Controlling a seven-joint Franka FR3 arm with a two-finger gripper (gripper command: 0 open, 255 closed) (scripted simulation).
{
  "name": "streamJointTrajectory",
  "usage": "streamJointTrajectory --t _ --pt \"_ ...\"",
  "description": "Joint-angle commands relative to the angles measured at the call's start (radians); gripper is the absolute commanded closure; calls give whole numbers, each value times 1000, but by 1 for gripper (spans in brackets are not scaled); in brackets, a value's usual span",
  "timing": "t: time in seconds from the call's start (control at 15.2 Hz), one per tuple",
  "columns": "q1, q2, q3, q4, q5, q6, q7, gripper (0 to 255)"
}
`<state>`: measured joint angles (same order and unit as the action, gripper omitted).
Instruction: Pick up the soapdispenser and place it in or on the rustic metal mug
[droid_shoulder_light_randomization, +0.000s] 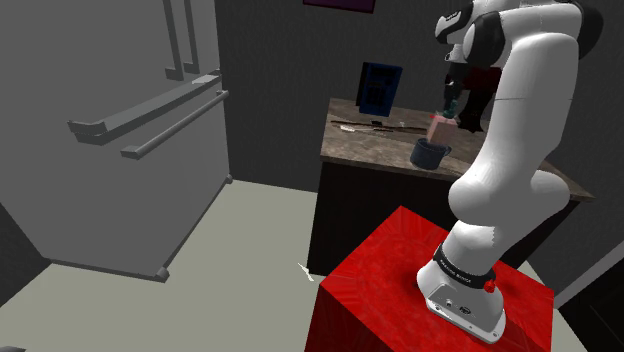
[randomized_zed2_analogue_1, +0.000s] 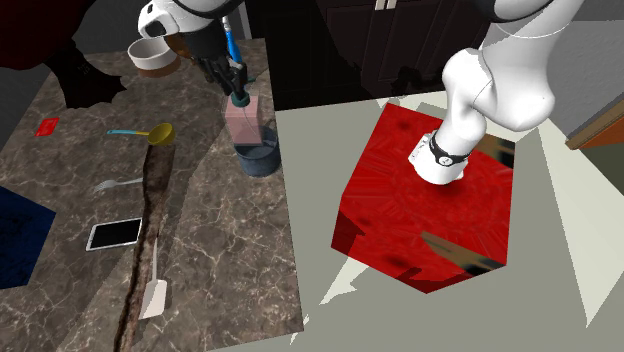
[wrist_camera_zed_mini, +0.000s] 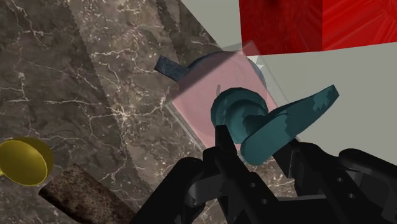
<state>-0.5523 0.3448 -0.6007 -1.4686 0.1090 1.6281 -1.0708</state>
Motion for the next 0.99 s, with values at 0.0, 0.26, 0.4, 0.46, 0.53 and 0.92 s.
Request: streamJointTrajectory --t 0.0,0.26,0.4,0.46,0.53,0.92 --pt "0 2 0 -8 0 3 0 255" --pt "0 2 0 -8 0 3 0 255" --pt "1 0 0 -12 -1 6 -1 0" --pt "1 -2 0 -14 -2 6 0 0" --pt "1 0 0 -12 -1 6 0 0" --pt "-31 46 1 180 20 -144 -8 0"
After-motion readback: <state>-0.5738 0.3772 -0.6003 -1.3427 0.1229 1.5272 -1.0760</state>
